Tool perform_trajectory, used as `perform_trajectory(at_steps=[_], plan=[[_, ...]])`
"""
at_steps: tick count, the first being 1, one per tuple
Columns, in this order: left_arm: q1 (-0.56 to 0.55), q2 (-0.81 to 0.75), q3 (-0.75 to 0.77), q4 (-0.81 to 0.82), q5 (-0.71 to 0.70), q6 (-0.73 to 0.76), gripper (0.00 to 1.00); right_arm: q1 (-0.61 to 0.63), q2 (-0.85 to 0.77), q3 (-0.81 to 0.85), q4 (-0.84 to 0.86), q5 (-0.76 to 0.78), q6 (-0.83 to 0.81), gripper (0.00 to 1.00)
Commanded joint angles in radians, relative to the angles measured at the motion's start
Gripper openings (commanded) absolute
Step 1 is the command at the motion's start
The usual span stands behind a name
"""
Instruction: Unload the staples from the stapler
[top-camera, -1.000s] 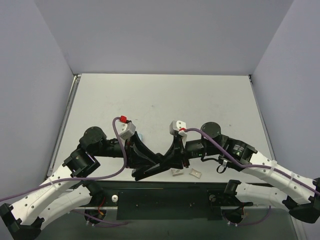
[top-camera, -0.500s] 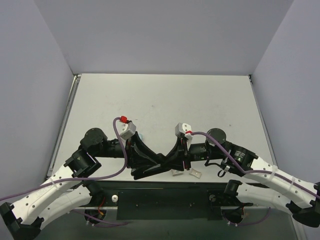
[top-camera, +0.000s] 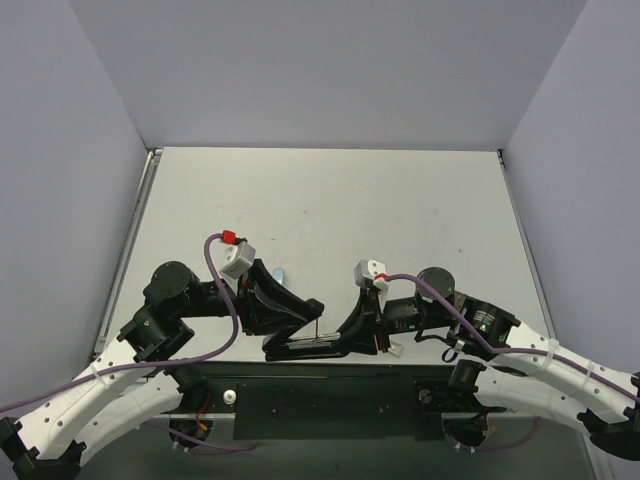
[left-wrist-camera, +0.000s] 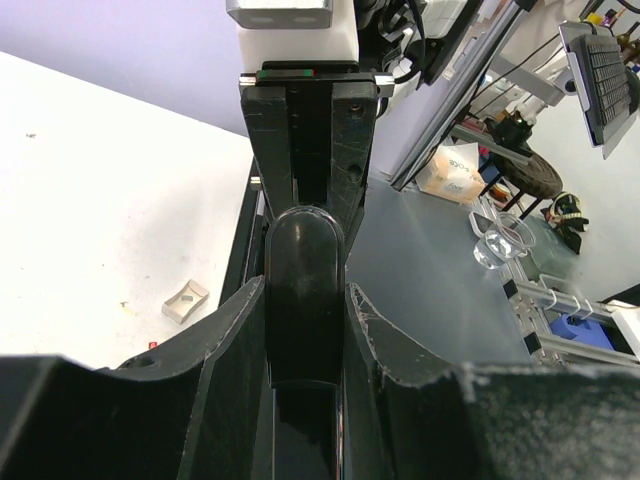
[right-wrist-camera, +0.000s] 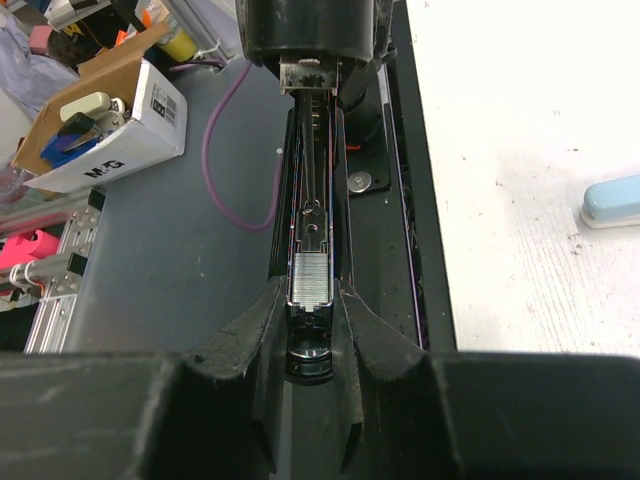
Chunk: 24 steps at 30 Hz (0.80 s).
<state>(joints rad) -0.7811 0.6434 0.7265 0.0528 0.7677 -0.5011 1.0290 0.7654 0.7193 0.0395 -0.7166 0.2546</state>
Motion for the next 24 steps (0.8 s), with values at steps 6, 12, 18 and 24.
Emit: perform_trajectory(at_steps=[6, 12, 18, 24], plan=[[0.008, -0.051, 0.040, 0.156, -0.097, -0.010, 0.00, 0.019, -0.025, -0.072, 0.031, -0.006, 0.072, 0.00], [0.008, -0.031, 0.033, 0.163, -0.087, -0.016, 0.00, 0.019, -0.020, -0.017, -0.036, 0.052, 0.049, 0.01], [0.008, -0.027, 0.027, 0.130, -0.111, 0.007, 0.00, 0.019, -0.037, 0.040, -0.131, 0.136, 0.017, 0.29], [0.008, -0.018, 0.024, 0.114, -0.120, 0.019, 0.00, 0.019, -0.061, 0.103, -0.203, 0.219, -0.018, 0.48]])
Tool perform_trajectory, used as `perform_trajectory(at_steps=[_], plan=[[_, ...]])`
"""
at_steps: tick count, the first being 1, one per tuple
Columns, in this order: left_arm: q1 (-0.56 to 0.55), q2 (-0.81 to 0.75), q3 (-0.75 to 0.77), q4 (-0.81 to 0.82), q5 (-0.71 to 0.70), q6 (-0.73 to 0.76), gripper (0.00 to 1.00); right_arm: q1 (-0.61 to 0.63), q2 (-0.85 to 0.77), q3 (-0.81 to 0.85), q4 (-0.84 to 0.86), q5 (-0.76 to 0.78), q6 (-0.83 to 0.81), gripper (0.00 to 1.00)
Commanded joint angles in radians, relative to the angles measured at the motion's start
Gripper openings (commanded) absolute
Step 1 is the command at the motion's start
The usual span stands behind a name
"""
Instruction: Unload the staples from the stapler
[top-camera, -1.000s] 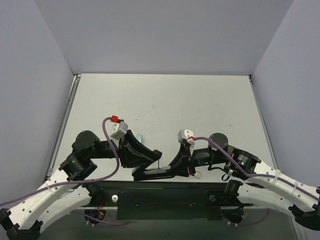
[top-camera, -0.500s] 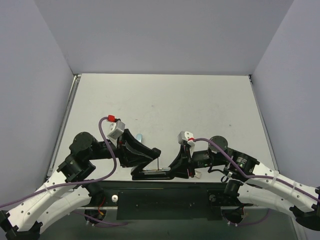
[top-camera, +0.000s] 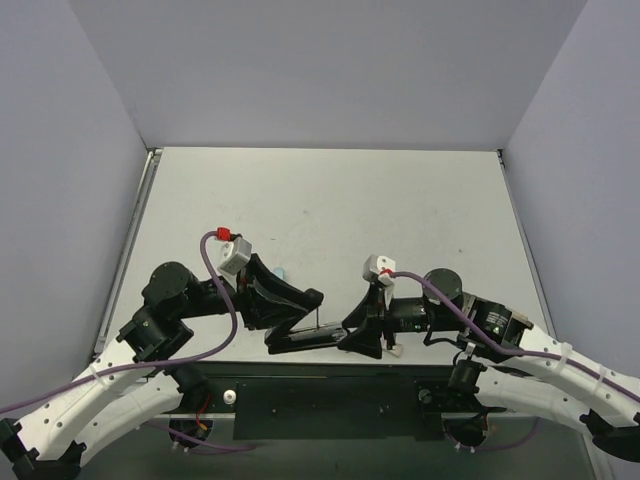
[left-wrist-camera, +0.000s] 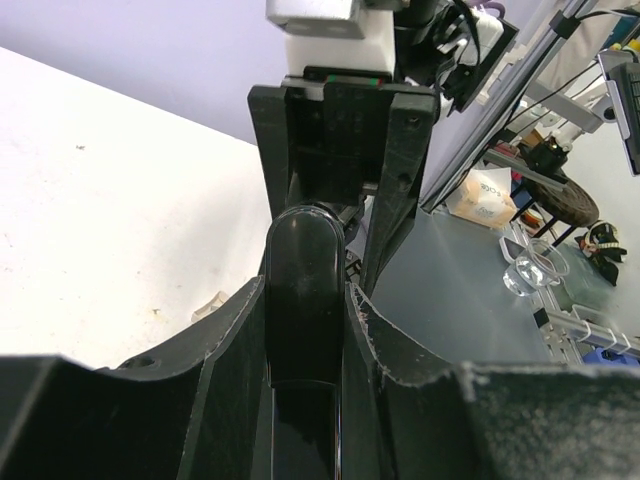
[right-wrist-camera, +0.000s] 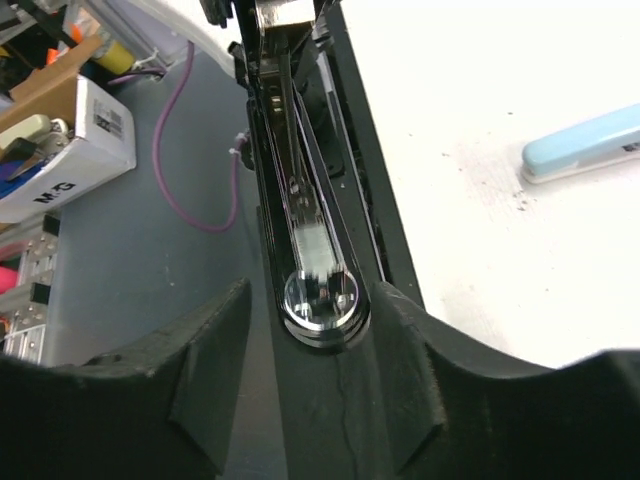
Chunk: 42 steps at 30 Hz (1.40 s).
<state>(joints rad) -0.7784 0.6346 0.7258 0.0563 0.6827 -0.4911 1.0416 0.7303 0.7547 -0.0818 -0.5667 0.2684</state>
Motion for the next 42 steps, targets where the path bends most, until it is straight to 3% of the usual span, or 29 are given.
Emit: perform_trajectory(at_steps=[1, 12, 16, 17, 23, 30, 42], plan=[[0.005, -0.009, 0.024, 0.109, -0.040, 0.009, 0.00, 0.006, -0.026, 0.084, -0.090, 0.080, -0.038, 0.49], [0.004, 0.014, 0.037, 0.051, -0.112, 0.046, 0.00, 0.006, 0.020, 0.290, -0.207, 0.260, -0.081, 0.52], [0.005, 0.033, 0.041, 0.031, -0.150, 0.052, 0.00, 0.006, 0.063, 0.336, -0.187, 0.324, -0.057, 0.38], [0.005, 0.039, 0.043, 0.030, -0.166, 0.054, 0.00, 0.006, 0.070, 0.334, -0.165, 0.329, -0.043, 0.30], [0.005, 0.048, 0.041, 0.020, -0.247, 0.052, 0.00, 0.006, 0.107, 0.307, -0.070, 0.421, 0.034, 0.00], [0.005, 0.080, 0.038, 0.039, -0.299, 0.052, 0.00, 0.006, 0.164, 0.259, 0.028, 0.537, 0.147, 0.00], [0.005, 0.132, 0.018, 0.135, -0.313, 0.036, 0.00, 0.008, 0.241, 0.236, 0.050, 0.630, 0.236, 0.00]])
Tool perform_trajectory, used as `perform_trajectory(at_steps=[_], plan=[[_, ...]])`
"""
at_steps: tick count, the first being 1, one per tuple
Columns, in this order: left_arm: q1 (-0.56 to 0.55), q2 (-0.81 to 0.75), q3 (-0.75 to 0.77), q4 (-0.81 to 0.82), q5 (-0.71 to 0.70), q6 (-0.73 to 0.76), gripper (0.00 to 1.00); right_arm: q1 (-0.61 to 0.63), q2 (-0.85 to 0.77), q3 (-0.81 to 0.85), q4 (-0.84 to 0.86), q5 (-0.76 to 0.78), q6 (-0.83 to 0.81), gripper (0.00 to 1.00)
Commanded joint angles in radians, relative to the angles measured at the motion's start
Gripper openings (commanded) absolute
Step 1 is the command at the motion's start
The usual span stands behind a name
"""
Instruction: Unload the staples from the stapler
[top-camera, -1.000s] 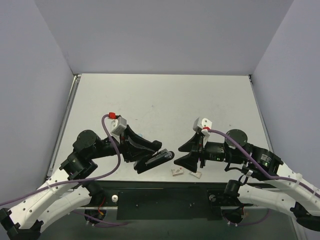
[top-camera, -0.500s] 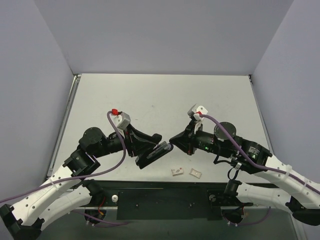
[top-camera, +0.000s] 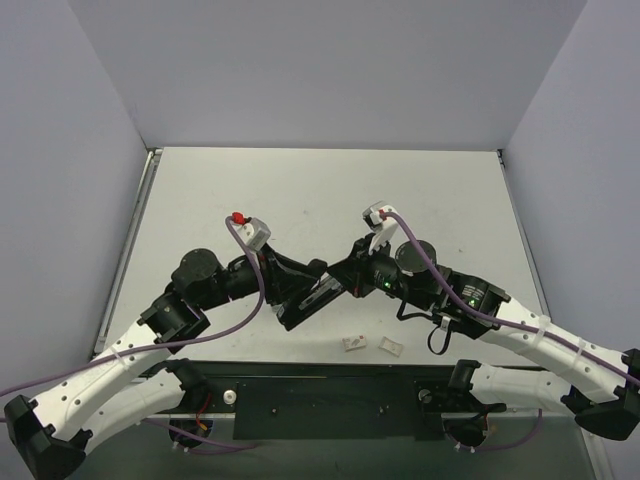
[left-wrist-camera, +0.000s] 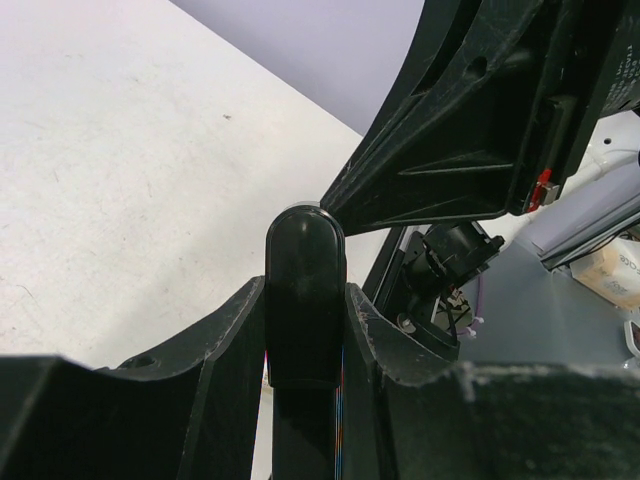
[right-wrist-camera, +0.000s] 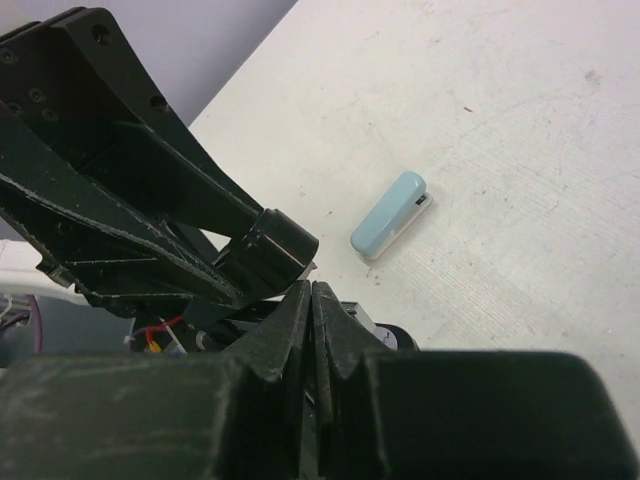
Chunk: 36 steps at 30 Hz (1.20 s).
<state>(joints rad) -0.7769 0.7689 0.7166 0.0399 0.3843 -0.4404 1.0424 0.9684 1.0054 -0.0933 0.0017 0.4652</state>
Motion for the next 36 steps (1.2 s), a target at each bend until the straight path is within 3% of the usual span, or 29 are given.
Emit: perform_trajectory(at_steps=[1, 22, 36], plan=[[0.002, 0.000, 0.029, 0.155, -0.013, -0.015, 0.00, 0.005, 0.006, -0.016, 0.066, 0.070, 0.041, 0.00], [0.004, 0.050, 0.073, 0.225, -0.038, -0.041, 0.00, 0.018, 0.053, -0.113, 0.119, 0.162, 0.087, 0.00], [-0.009, 0.076, 0.063, 0.356, -0.242, -0.109, 0.00, 0.018, 0.105, -0.203, 0.205, 0.225, 0.058, 0.00]])
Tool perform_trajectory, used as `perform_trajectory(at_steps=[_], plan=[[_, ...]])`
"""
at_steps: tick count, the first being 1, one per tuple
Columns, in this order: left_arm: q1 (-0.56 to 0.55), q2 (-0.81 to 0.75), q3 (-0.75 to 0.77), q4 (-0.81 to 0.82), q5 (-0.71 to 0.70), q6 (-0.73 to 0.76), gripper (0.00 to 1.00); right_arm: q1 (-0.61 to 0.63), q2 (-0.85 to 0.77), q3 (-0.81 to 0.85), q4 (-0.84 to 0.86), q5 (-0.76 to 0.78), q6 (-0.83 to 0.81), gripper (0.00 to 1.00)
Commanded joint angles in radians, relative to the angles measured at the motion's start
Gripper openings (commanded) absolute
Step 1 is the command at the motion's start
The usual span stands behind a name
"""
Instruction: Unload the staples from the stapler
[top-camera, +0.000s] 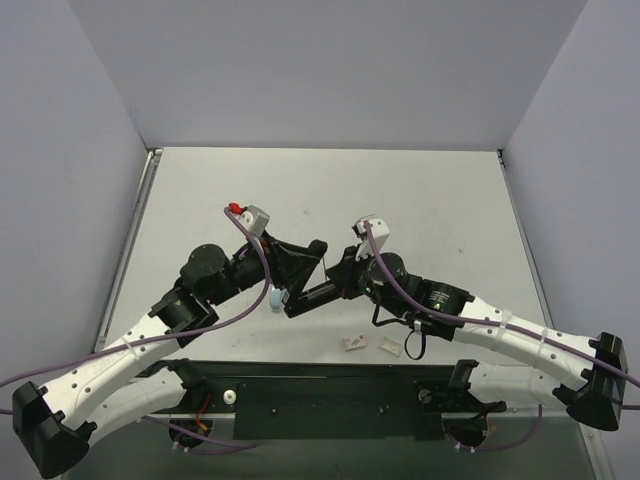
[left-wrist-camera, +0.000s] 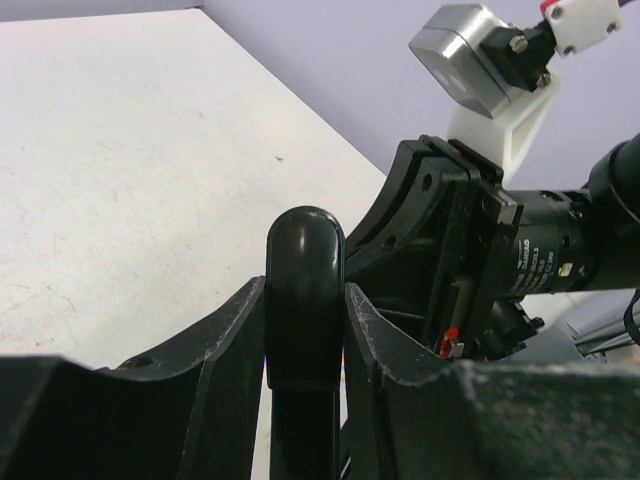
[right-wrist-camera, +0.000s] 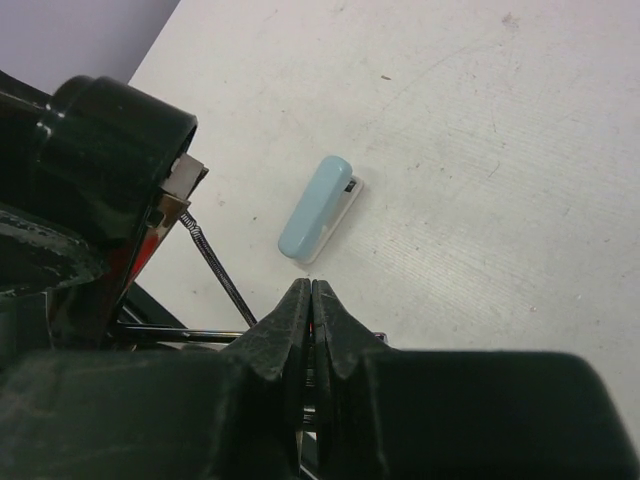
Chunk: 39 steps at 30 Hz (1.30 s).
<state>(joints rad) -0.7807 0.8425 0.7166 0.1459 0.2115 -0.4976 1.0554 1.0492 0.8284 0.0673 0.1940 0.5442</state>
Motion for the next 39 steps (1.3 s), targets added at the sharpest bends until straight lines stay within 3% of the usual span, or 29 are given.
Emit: perform_trajectory(at_steps=[1, 39], plan=[[-0.005, 0.009, 0.064, 0.257, -0.069, -0.056, 0.00, 0.005, 0.026, -0.029, 0.054, 0.032, -0.021, 0.00], [-0.020, 0.378, 0.297, 0.480, -0.245, 0.008, 0.00, -0.080, 0.140, -0.123, 0.353, -0.166, -0.006, 0.00]])
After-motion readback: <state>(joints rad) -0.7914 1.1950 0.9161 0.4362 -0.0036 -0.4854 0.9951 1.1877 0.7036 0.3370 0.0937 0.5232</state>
